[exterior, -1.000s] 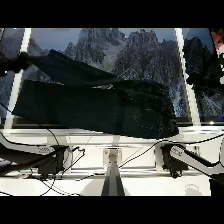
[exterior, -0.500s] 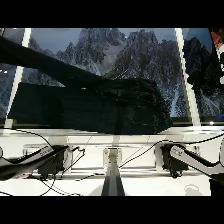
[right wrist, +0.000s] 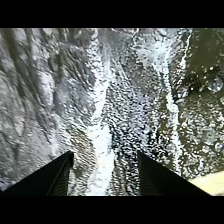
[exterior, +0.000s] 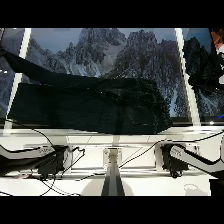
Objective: Fold the clothes and pants, and hang the long-sleeved shirts on hangers.
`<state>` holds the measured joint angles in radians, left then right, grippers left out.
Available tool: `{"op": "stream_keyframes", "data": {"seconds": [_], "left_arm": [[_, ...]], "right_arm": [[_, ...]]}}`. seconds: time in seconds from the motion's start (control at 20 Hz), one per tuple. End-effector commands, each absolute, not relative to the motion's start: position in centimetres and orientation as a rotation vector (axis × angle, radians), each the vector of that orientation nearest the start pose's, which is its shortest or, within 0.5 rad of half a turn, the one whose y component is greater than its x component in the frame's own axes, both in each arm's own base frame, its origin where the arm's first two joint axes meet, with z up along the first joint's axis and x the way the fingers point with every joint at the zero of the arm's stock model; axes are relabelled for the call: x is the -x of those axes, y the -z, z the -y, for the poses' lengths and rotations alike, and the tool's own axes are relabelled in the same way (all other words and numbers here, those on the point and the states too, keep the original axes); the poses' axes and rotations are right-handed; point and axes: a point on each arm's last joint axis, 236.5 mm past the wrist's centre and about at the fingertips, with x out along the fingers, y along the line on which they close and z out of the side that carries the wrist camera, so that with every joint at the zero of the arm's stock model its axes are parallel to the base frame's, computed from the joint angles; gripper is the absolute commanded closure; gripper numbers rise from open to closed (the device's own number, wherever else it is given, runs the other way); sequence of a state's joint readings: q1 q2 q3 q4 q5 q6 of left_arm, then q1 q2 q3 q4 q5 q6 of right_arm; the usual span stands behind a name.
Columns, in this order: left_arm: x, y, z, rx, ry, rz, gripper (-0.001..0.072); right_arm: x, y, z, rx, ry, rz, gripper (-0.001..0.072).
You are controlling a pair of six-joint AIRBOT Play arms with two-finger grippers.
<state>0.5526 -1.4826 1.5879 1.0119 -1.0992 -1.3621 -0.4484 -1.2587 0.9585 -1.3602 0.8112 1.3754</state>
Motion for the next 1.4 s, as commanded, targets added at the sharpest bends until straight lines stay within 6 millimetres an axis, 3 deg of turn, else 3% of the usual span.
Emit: {"op": "stream_keyframes", "data": {"seconds": [0.0, 0.1, 0.15, 0.2, 0.3, 0.35, 0.5, 0.6, 0.85, 0.9, 0.95, 1.0, 1.1, 1.25, 1.3, 1.35], "left_arm": [[-49.4, -11.2, -15.1, 0.578, -0.052, -0.796, 0.0686], [-49.5, -11.4, -14.8, 0.587, -0.041, -0.791, 0.0686], [-49.5, -11.4, -14.8, 0.587, -0.041, -0.791, 0.0686], [-49.5, -11.4, -14.8, 0.588, -0.041, -0.792, 0.0685], [-49.5, -11.4, -14.7, 0.588, -0.039, -0.792, 0.0685], [-49.5, -11.4, -14.6, 0.587, -0.038, -0.793, 0.0685], [-49.5, -11.3, -14.4, 0.589, -0.032, -0.801, 0.0685], [-49.4, -11.3, -14.2, 0.595, -0.025, -0.804, 0.0685], [-49.3, -11.3, -14.1, 0.595, -0.022, -0.809, 0.0685], [-49.3, -11.2, -14.1, 0.595, -0.022, -0.810, 0.0685], [-49.3, -11.2, -14.1, 0.595, -0.022, -0.810, 0.0685], [-49.3, -11.2, -14.1, 0.595, -0.022, -0.810, 0.0685], [-49.3, -11.2, -14.0, 0.596, -0.020, -0.813, 0.0685], [-49.3, -11.2, -14.0, 0.596, -0.020, -0.814, 0.0685], [-49.3, -11.2, -14.0, 0.596, -0.020, -0.814, 0.0685], [-49.3, -11.2, -14.0, 0.595, -0.020, -0.814, 0.0685]], "right_arm": [[-37.9, 5.8, 14.0, -0.266, 0.172, -1.197, 0.0252], [-37.6, 7.1, 13.1, -0.294, 0.065, -1.340, 0.0316], [-37.2, 7.2, 11.7, -0.325, -0.039, -1.411, 0.0329], [-36.7, 7.1, 9.9, -0.373, -0.164, -1.468, 0.0369], [-35.0, 5.2, 4.1, -0.541, -0.517, -1.517, 0.0394], [-34.7, 4.6, 2.2, -0.615, -0.626, -1.508, 0.0356], [-36.7, 6.7, 1.7, -0.628, -0.576, -1.480, 0.0000], [-37.4, 8.2, 0.9, -0.626, -0.506, -1.507, 0.0016], [-36.6, 10.6, -2.2, -0.382, -0.534, -1.604, 0.0019], [-36.7, 10.8, -2.8, -0.352, -0.542, -1.605, 0.0037], [-36.8, 11.1, -3.6, -0.330, -0.554, -1.608, 0.0126], [-36.9, 11.3, -4.3, -0.314, -0.563, -1.607, 0.0151], [-37.3, 11.7, -5.5, -0.279, -0.576, -1.599, 0.0151], [-39.8, 12.2, -6.4, -0.245, -0.540, -1.503, 0.0154], [-40.0, 12.1, -7.0, -0.245, -0.547, -1.494, 0.0241], [-40.0, 12.0, -7.6, -0.250, -0.559, -1.493, 0.0492]]}}
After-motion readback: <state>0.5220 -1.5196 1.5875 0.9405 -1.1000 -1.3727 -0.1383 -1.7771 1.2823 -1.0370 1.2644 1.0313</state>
